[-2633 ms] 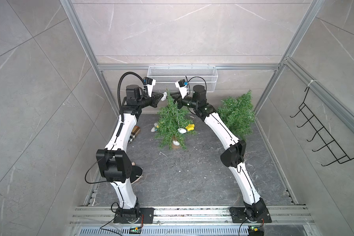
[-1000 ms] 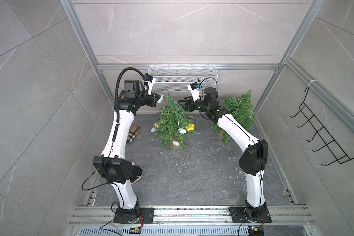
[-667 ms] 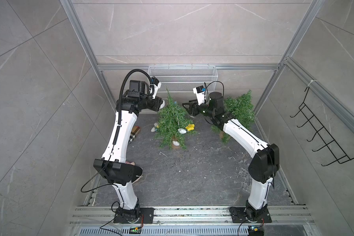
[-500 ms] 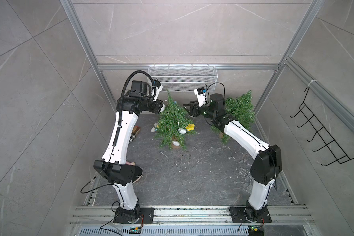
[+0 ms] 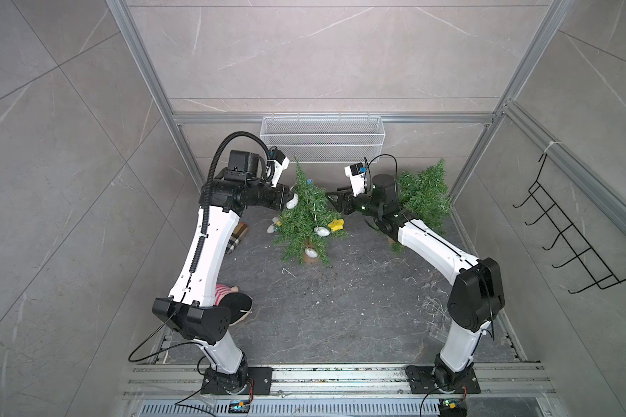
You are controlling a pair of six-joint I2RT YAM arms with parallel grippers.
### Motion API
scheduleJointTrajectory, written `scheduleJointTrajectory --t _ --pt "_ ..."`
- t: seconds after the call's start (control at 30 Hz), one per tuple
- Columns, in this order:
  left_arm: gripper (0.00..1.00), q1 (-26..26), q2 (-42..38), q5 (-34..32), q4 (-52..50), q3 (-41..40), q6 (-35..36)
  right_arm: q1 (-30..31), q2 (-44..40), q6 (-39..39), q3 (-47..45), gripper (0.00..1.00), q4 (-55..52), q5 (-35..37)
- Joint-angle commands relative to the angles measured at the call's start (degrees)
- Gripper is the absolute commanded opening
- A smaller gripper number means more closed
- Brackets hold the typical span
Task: Wrap string light around the christmas tree
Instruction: Wrap the light string around the Christmas tree.
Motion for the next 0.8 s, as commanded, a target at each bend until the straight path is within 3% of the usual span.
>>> scheduleJointTrajectory --t 0.0,0.1,0.33,0.53,0.63,0.77 --pt "0.00 -0.23 -1.08 6.04 4.71 -2.09 -4.03 -0.01 -3.64 0.95 -2.06 0.62 2.29 0.76" --pt "0.06 -0.20 -1.21 7.14 4.92 -4.17 -5.29 0.04 -4.87 1.08 -3.88 0.62 2.89 0.79" --pt "0.35 1.06 -5.71 3.50 6.67 -10.01 -6.04 0.13 -7.72 1.61 -8.26 0.61 3.29 5.89" --pt "0.57 3.04 -15.77 3.44 17.80 -23.57 -13.77 0.79 -8.73 4.78 -8.23 0.60 -8.05 13.44" --pt "0.60 3.75 -19.71 -0.64 21.37 -30.77 -17.99 1.23 -9.57 9.82 -8.42 0.60 -15.05 17.35" --pt "0.61 5.35 -24.23 -2.36 29.89 -42.31 -27.02 1.26 -10.31 18.72 -10.09 0.59 -21.42 16.75"
